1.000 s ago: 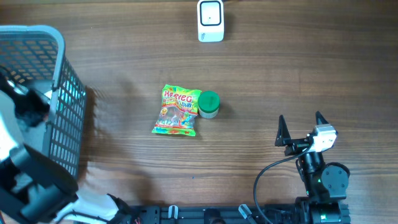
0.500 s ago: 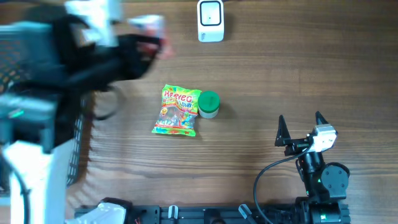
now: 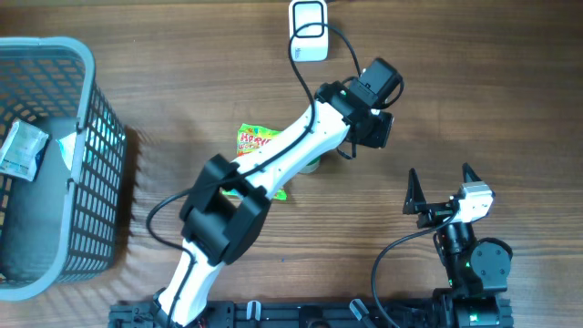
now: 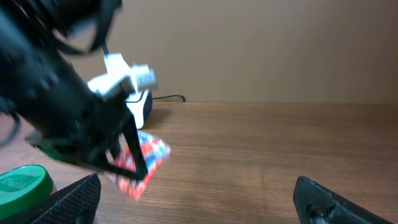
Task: Scan the item barcode
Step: 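Place the Kleenex pack on the table right of the canister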
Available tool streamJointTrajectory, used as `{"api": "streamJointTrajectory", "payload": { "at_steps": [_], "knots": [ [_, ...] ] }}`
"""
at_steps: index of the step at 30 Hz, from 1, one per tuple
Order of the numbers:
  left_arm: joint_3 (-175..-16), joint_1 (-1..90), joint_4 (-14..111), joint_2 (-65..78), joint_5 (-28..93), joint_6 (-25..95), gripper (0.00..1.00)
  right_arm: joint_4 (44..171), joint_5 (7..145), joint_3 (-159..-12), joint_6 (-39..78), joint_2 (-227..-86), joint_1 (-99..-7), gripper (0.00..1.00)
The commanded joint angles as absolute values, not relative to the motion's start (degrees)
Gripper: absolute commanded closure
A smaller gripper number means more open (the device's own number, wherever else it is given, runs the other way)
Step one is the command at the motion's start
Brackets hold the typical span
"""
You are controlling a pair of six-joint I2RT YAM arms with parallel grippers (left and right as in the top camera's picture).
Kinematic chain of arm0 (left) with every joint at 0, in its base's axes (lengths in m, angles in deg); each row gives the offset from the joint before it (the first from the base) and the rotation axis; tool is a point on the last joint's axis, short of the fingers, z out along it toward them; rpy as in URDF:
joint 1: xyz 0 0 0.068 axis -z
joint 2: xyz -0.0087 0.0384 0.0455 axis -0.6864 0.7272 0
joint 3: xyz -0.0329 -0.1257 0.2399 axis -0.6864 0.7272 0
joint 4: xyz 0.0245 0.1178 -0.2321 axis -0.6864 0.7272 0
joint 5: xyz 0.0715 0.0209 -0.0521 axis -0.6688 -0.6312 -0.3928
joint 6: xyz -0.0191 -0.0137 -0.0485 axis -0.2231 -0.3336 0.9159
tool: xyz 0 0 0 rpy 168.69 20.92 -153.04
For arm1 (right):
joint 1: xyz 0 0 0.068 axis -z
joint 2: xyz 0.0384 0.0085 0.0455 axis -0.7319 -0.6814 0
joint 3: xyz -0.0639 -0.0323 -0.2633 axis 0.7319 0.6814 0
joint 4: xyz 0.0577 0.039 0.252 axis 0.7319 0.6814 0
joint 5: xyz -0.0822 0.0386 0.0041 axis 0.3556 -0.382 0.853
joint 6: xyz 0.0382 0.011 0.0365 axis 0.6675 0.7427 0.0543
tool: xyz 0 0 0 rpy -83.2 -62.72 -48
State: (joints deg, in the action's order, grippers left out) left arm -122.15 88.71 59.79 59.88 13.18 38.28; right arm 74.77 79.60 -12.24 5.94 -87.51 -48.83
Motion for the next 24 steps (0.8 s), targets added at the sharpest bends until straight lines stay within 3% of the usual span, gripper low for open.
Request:
{"api": "streamJointTrajectory", "payload": {
  "at_steps": [1, 3, 5, 7, 8, 9, 16, 21, 24],
  "knots": [
    [-122.13, 88.56, 59.42, 62.51, 12.48, 38.74, 0.75, 74.64, 80.19, -12.18, 6.78, -87.38, -48.87, 0.0],
    [-122.13, 88.69, 60.16, 62.94, 12.48, 38.74, 0.73, 74.64, 80.19, -12.2, 6.8, -87.38, -48.85, 0.0],
    [-122.13, 88.67, 60.36, 62.92, 12.51, 38.76, 0.64, 74.64, 80.19, -12.2, 6.75, -87.38, -48.87, 0.0],
    [-122.67, 88.47, 60.38, 61.11, 12.13, 38.08, 0.2, 74.64, 80.19, -12.2, 6.8, -87.38, -48.87, 0.0],
    [-123.57, 88.29, 60.8, 59.47, 10.04, 38.08, 0.05, 74.64, 80.19, -12.2, 6.78, -87.38, -48.85, 0.0],
    [-124.73, 88.07, 61.28, 57.37, 7.5, 38.08, 0.0, 74.64, 80.19, -12.2, 6.8, -87.38, -48.85, 0.0],
    [-131.35, 83.4, 63.97, 35.14, -9.59, 33.53, 0.0, 74.64, 80.19, -12.2, 6.78, -87.38, -48.85, 0.0],
    [-131.35, 72.62, 78.59, 20.39, -35.49, 34.52, 0.0, 74.64, 80.19, -12.2, 6.78, -87.38, -48.85, 0.0],
    [-131.35, 57.76, 90.52, 17.26, -37.76, 58.43, 0.0, 74.64, 80.19, -12.2, 6.8, -87.38, -48.85, 0.0]
  ]
}}
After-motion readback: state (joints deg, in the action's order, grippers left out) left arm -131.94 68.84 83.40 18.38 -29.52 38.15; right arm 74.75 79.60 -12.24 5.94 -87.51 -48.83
